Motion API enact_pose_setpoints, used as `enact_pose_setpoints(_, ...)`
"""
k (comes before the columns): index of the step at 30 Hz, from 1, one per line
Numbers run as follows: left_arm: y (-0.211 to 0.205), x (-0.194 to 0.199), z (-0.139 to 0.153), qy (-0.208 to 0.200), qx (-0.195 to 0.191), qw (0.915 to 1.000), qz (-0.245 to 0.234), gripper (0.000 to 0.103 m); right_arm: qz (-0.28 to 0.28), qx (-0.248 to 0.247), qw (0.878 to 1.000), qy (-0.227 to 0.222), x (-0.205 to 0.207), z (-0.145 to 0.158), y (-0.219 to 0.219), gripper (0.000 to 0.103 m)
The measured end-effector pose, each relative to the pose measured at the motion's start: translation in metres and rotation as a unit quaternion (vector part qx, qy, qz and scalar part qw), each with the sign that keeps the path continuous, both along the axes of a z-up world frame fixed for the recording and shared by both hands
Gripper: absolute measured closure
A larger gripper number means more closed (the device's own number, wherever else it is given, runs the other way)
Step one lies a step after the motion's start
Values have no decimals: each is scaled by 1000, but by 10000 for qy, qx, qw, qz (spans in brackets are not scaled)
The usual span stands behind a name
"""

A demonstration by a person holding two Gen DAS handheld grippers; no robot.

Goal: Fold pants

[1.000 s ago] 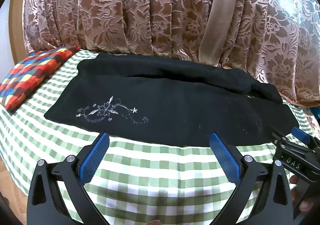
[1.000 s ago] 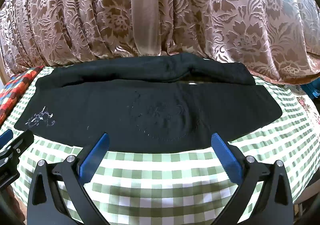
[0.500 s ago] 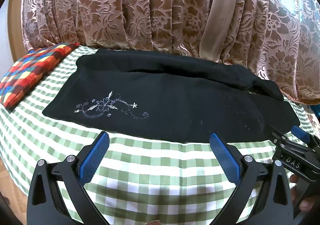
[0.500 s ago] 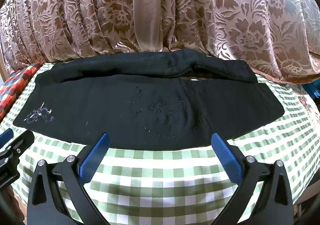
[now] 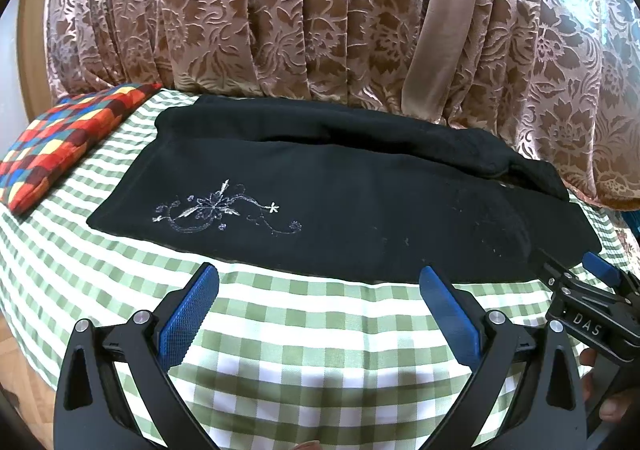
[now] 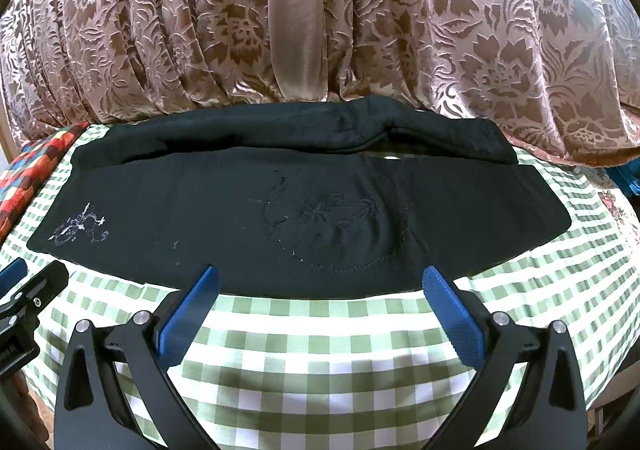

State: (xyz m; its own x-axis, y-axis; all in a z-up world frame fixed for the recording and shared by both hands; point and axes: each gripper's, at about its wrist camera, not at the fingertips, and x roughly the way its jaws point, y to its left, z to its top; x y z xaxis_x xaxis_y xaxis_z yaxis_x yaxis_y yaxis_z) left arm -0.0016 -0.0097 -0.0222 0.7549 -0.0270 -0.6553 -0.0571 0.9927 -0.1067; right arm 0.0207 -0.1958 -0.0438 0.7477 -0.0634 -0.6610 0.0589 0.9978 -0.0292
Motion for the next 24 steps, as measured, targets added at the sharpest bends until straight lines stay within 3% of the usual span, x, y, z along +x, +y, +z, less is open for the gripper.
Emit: enact_pose_setpoints(24,1,6,-7,211,-6,9998,13,4,15,84,9998,162,8,-10,-3,2)
